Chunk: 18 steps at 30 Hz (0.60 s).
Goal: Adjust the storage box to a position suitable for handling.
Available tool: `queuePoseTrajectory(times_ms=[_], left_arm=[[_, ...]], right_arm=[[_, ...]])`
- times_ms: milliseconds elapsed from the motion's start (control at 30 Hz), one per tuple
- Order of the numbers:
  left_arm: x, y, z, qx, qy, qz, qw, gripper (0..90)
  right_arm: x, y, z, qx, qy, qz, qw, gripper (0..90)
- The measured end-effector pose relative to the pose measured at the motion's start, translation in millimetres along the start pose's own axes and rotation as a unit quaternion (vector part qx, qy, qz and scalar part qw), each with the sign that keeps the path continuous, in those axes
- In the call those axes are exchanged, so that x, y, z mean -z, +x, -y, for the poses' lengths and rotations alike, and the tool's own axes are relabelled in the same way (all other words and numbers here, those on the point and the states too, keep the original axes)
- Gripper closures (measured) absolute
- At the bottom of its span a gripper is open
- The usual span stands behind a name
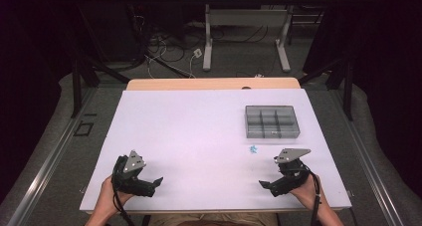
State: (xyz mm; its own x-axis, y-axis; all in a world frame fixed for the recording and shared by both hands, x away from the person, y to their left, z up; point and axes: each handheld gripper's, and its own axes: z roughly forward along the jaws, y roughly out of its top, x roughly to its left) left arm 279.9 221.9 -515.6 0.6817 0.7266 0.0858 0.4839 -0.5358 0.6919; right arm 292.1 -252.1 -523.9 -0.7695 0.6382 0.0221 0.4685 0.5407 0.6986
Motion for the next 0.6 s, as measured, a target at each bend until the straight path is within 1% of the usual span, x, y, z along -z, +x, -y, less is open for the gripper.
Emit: queuePoseTrajectory(times_ms=[67,167,200,233,267,300,400,433,467,500,533,567,600], left_arm=[[-0.5,-0.7,-0.6,0.002,-0.002,0.001,1.0000,0.0],[0.2,-1.3,-0.8,-0.001,0.000,-0.001,1.0000,0.0],[0.3,-1.0,-0.6,-0.002,0.000,-0.001,1.0000,0.0],[0.1,-0.7,-0.5,-0.002,0.000,-0.002,1.0000,0.0],[-0.3,-0.7,-0.2,0.002,-0.002,-0.002,1.0000,0.0],[-0.3,0.1,-0.1,0.000,-0.002,-0.002,1.0000,0.0],[-0.2,0.2,0.1,-0.001,0.001,-0.002,1.0000,0.0],[0.4,0.4,-0.1,-0.002,0.002,-0.001,1.0000,0.0],[0.7,0.6,-0.2,-0.002,0.002,-0.001,1.0000,0.0],[0.4,0.6,0.0,-0.001,0.002,-0.002,1.0000,0.0],[0.0,0.6,-0.2,0.000,0.002,-0.003,1.0000,0.0],[-0.1,0.9,-0.2,-0.001,0.005,-0.003,1.0000,0.0],[-0.5,0.8,-0.2,-0.001,0.004,-0.002,1.0000,0.0]], right_arm=[[0.1,-0.1,0.1,-0.001,0.001,0.002,1.0000,0.0],[0.8,-1.2,-0.6,-0.001,0.001,0.002,1.0000,0.0],[-0.9,-1.4,-0.1,-0.003,-0.013,0.003,0.9999,0.0],[0.8,-2.0,-1.2,-0.002,0.002,0.003,1.0000,0.0],[0.8,-2.0,-1.2,-0.002,0.002,0.003,1.0000,0.0],[0.1,-3.4,-1.7,-0.003,-0.004,0.006,1.0000,0.0],[-0.4,-4.9,-2.5,-0.005,-0.006,0.009,0.9999,0.0],[-0.6,-6.5,-3.4,-0.005,-0.003,0.009,0.9999,0.0],[-2.0,-10.4,-4.6,-0.006,-0.008,0.018,0.9998,0.0],[-1.7,-12.1,-5.8,-0.011,-0.004,0.016,0.9998,0.0],[-3.5,-14.5,-6.2,-0.012,-0.015,0.018,0.9996,0.0],[-2.9,-16.6,-7.6,-0.014,-0.006,0.019,0.9997,0.0],[-2.9,-16.6,-7.6,-0.014,-0.006,0.019,0.9997,0.0]])
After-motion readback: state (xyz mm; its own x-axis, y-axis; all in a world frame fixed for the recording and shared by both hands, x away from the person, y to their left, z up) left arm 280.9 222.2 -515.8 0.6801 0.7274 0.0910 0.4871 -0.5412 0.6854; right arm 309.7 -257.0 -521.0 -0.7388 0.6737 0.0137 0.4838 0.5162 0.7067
